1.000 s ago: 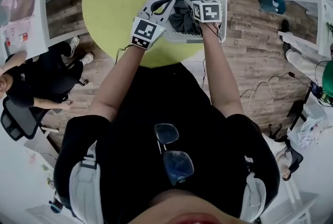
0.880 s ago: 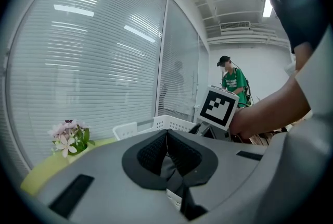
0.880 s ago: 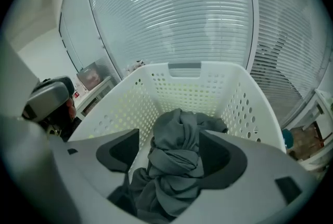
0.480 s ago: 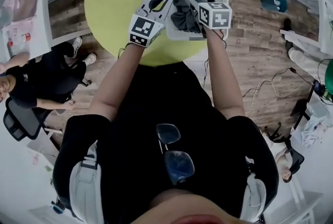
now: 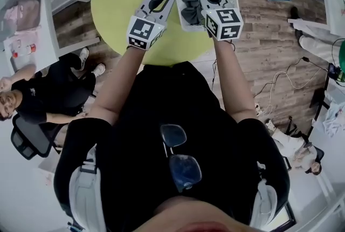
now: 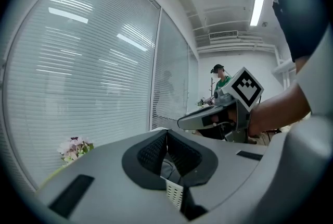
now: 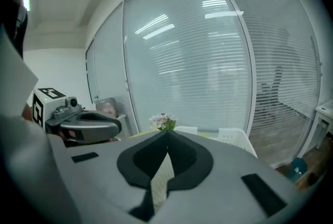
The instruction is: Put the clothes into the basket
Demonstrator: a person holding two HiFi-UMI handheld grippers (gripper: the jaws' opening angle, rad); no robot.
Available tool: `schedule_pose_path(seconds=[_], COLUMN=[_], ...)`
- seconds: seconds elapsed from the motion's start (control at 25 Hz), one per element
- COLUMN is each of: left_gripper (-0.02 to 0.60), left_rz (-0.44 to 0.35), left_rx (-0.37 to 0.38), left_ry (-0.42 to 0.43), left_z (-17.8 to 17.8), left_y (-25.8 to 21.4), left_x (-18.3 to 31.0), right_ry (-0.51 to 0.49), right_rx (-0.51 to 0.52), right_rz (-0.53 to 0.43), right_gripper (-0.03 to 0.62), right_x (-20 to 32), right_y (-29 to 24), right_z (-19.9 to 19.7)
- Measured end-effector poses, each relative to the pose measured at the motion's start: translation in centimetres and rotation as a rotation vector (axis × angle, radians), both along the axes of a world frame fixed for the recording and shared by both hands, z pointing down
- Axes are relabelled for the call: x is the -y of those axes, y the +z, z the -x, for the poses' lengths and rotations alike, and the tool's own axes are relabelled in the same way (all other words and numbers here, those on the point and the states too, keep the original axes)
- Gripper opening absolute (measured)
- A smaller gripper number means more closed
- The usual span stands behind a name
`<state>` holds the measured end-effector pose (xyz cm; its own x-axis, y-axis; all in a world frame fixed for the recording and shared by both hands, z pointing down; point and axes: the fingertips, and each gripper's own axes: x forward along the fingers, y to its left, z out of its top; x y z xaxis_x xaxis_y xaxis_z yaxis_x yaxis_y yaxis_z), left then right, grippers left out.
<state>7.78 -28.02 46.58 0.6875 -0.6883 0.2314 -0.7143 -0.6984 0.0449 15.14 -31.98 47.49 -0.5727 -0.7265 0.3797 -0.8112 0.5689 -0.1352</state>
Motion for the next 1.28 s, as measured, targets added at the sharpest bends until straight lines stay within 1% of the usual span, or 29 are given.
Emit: schedule_pose_path(seconds=[0.16,0.24,0.36,0.56,0.84,1.08,1.28], left_gripper=[0.011,0.011,0.011,0.011,0.011,0.011,0.011], left_rz=[-0.021,-0.032,-0.051,-0.084,-0.109,-0.115,-0.125], left_rx=[-0.024,-0.039,-0.062,-0.089,-0.086,-0.103,-0.109], left_ry=[0.042,0.06,0.086,0.135,0.183,0.219,0.258], left_z=[1.3,2.0,3.0,4.2,6.0,7.5,8.4], left_y=[-2.0,-3.2,-5.2,-7.8,-9.3,-10.3,-10.8], left_x=[-2.3,-3.5,-5.3,-8.1,-11.8,-14.8,-17.1], right_ry=[-0.043,-0.056,-0.075,-0.105,-0.111,-0.082,-0.087], right_rx=[0.097,0.116,0.114,0.102,0.093,0.133,0.136], right_rz=[-0.078,-0.115,-0.173,-0.213,-0.262,-0.285,-0.312], right_gripper=[0.025,0.025,0.025,0.025,0.025,0.025,0.025], right_x=[-3.3,-5.1,-7.7,-11.3,-16.0,-19.3,-21.7], right_y=[-4.0,-5.7,-8.0,-10.0,-11.8,-13.3,-14.2], right_z=[2.2,3.3,4.8,7.1,9.2,10.5,11.9])
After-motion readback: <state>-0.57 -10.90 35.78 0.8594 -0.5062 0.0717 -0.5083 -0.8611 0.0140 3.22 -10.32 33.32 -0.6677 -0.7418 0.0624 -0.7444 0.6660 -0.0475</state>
